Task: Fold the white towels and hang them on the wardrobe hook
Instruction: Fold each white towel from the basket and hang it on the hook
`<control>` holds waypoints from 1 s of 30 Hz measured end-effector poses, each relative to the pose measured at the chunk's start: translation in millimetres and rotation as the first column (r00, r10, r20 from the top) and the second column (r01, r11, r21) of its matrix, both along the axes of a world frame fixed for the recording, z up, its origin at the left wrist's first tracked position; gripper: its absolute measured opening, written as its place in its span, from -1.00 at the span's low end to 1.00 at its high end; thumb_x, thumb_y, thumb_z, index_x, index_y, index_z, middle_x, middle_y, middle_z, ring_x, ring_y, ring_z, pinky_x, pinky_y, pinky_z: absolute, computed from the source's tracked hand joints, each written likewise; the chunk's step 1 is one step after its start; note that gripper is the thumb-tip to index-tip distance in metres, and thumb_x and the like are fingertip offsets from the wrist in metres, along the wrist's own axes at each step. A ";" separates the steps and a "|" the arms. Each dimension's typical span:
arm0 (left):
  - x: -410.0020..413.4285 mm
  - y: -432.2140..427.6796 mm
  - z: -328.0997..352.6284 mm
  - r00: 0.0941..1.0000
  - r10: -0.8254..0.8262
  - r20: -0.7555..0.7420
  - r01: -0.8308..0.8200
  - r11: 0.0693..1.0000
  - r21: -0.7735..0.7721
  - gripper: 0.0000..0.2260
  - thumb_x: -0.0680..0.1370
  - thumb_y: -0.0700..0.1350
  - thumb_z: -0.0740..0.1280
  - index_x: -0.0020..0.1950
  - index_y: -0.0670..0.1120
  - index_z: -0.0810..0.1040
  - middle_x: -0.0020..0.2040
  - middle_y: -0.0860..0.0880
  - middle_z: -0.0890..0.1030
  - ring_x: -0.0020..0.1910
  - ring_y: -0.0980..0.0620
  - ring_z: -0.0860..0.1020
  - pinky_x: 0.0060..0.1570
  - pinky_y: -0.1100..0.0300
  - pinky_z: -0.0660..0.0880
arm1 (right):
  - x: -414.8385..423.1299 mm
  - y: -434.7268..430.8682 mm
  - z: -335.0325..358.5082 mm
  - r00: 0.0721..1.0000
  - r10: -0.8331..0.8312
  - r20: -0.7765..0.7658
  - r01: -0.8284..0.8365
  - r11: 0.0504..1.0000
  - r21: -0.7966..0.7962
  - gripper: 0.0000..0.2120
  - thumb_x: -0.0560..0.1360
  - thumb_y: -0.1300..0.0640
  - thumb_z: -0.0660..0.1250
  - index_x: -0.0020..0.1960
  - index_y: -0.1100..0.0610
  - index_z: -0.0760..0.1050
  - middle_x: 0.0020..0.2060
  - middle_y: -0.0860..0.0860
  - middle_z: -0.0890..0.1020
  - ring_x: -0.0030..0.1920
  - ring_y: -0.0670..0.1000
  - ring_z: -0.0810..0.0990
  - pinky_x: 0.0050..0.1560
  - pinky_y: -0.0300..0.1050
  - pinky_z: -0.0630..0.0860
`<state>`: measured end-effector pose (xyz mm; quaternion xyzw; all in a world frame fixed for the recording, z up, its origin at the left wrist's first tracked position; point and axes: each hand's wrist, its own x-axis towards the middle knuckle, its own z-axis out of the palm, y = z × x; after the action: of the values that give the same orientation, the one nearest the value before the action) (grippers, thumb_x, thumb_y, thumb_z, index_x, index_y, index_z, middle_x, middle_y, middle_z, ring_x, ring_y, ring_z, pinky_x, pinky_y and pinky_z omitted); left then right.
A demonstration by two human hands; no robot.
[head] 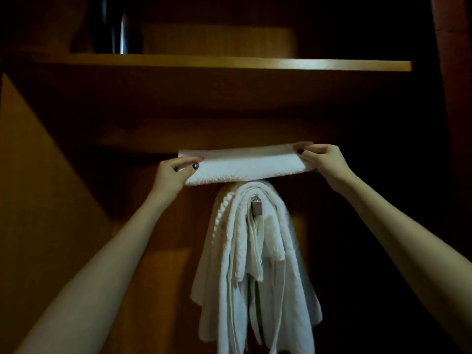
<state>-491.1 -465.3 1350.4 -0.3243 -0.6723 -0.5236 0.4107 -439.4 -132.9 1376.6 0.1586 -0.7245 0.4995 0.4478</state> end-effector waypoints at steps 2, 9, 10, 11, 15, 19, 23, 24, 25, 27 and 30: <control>-19.6 3.9 1.7 1.000 -0.013 0.012 0.013 1.000 -0.001 -0.75 0.52 -0.28 0.37 0.19 -0.10 0.59 0.03 0.04 0.59 -0.10 0.32 0.51 -0.12 0.52 0.43 | -19.9 7.0 4.2 0.998 0.031 0.061 -0.029 0.998 -0.047 -0.84 0.50 0.28 0.36 0.05 0.22 0.64 -0.10 0.12 0.65 -0.12 0.04 0.60 -0.10 -0.04 0.53; -80.5 -2.4 2.7 0.986 -0.012 0.166 0.003 0.999 0.054 -0.78 0.52 -0.24 0.37 0.11 0.02 0.61 0.05 0.09 0.53 -0.14 0.29 0.46 -0.29 0.58 0.37 | -68.5 28.1 -1.1 0.976 0.191 0.100 -0.163 0.957 -0.238 -0.76 0.53 0.40 0.26 0.16 0.28 0.57 -0.11 0.07 0.65 -0.16 -0.05 0.65 -0.22 -0.31 0.60; -84.7 -3.1 2.5 0.983 -0.034 0.181 0.026 0.999 0.046 -0.80 0.53 -0.21 0.37 0.09 0.04 0.62 0.06 0.14 0.52 -0.09 0.30 0.46 -0.26 0.57 0.37 | -72.4 28.6 -1.4 0.976 0.168 0.136 -0.138 0.968 -0.210 -0.75 0.55 0.37 0.26 0.20 0.27 0.56 -0.10 0.07 0.65 -0.14 -0.04 0.63 -0.20 -0.30 0.59; -88.0 -3.2 0.8 0.979 -0.064 0.193 0.058 0.998 0.036 -0.81 0.53 -0.19 0.37 0.07 0.07 0.62 0.07 0.18 0.52 -0.04 0.29 0.47 -0.22 0.54 0.38 | -75.9 27.7 -3.6 0.970 0.138 0.199 -0.106 0.981 -0.162 -0.76 0.57 0.28 0.27 0.21 0.21 0.57 -0.07 0.06 0.65 -0.12 -0.03 0.62 -0.18 -0.26 0.59; -96.9 -3.7 -7.1 0.969 -0.141 0.204 0.121 0.987 0.104 -0.80 0.51 -0.13 0.40 0.01 0.19 0.65 0.13 0.13 0.56 0.13 0.19 0.47 0.04 0.32 0.40 | -81.3 13.0 -25.0 0.843 -0.001 0.538 -0.018 0.999 0.030 -0.57 0.52 -0.28 0.25 0.08 0.05 0.61 -0.05 0.01 0.70 -0.04 0.05 0.68 -0.09 -0.07 0.62; -94.4 -7.4 -13.2 0.956 -0.211 0.205 0.172 0.966 0.192 -0.77 0.48 -0.17 0.42 -0.04 0.17 0.68 0.14 0.08 0.61 0.16 0.14 0.53 0.15 0.17 0.43 | -73.2 9.2 -39.9 0.752 0.263 0.604 -0.259 0.961 -0.097 -0.49 0.51 -0.35 0.18 0.11 0.04 0.61 -0.03 0.04 0.72 -0.07 0.08 0.71 -0.16 -0.09 0.62; -86.6 -13.7 -29.1 0.888 -0.361 0.284 0.296 0.922 0.249 -0.82 0.50 -0.20 0.37 0.05 0.00 0.67 0.09 -0.08 0.67 0.13 -0.03 0.61 0.08 0.14 0.52 | -63.8 14.8 -47.1 0.629 0.376 0.680 -0.308 0.924 -0.226 -0.47 0.50 -0.34 0.20 0.04 0.10 0.61 -0.19 0.09 0.68 -0.29 0.02 0.64 -0.33 -0.16 0.53; -82.9 -14.6 -32.3 0.860 -0.398 0.320 0.329 0.911 0.249 -0.83 0.49 -0.17 0.38 0.06 -0.02 0.66 0.08 -0.08 0.67 0.10 -0.02 0.62 -0.01 0.19 0.54 | -63.1 14.2 -47.8 0.620 0.386 0.683 -0.318 0.920 -0.232 -0.49 0.51 -0.32 0.21 0.05 0.11 0.60 -0.20 0.09 0.65 -0.30 0.00 0.62 -0.34 -0.17 0.51; -78.4 -15.0 -34.5 0.833 -0.427 0.352 0.351 0.899 0.261 -0.82 0.47 -0.13 0.40 0.06 -0.04 0.66 0.08 -0.09 0.67 0.09 -0.03 0.63 -0.08 0.22 0.55 | -63.2 12.5 -47.1 0.628 0.419 0.656 -0.334 0.906 -0.259 -0.53 0.53 -0.26 0.24 0.07 0.14 0.58 -0.18 0.10 0.61 -0.31 -0.01 0.59 -0.34 -0.18 0.50; -70.6 -14.4 -37.6 0.797 -0.465 0.386 0.361 0.878 0.313 -0.76 0.40 -0.09 0.42 0.04 -0.06 0.66 0.08 -0.12 0.67 0.07 -0.05 0.63 -0.12 0.20 0.56 | -64.2 7.7 -44.7 0.646 0.522 0.556 -0.363 0.852 -0.379 -0.64 0.56 -0.06 0.30 0.15 0.22 0.54 -0.16 0.14 0.53 -0.31 0.00 0.55 -0.34 -0.18 0.47; -60.9 -12.3 -42.5 0.780 -0.466 0.417 0.341 0.876 0.340 -0.76 0.41 -0.15 0.40 0.07 -0.12 0.64 0.09 -0.19 0.65 0.03 -0.07 0.62 -0.05 0.12 0.55 | -58.5 2.3 -42.0 0.606 0.631 0.485 -0.390 0.767 -0.510 -0.75 0.56 0.14 0.32 0.17 0.25 0.52 -0.21 0.13 0.58 -0.31 -0.01 0.54 -0.36 -0.20 0.44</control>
<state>-551.9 -477.5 1307.9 -0.2657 -0.5974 -0.7432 0.1422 -497.9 -130.6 1334.6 0.1022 -0.6506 0.7518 0.0334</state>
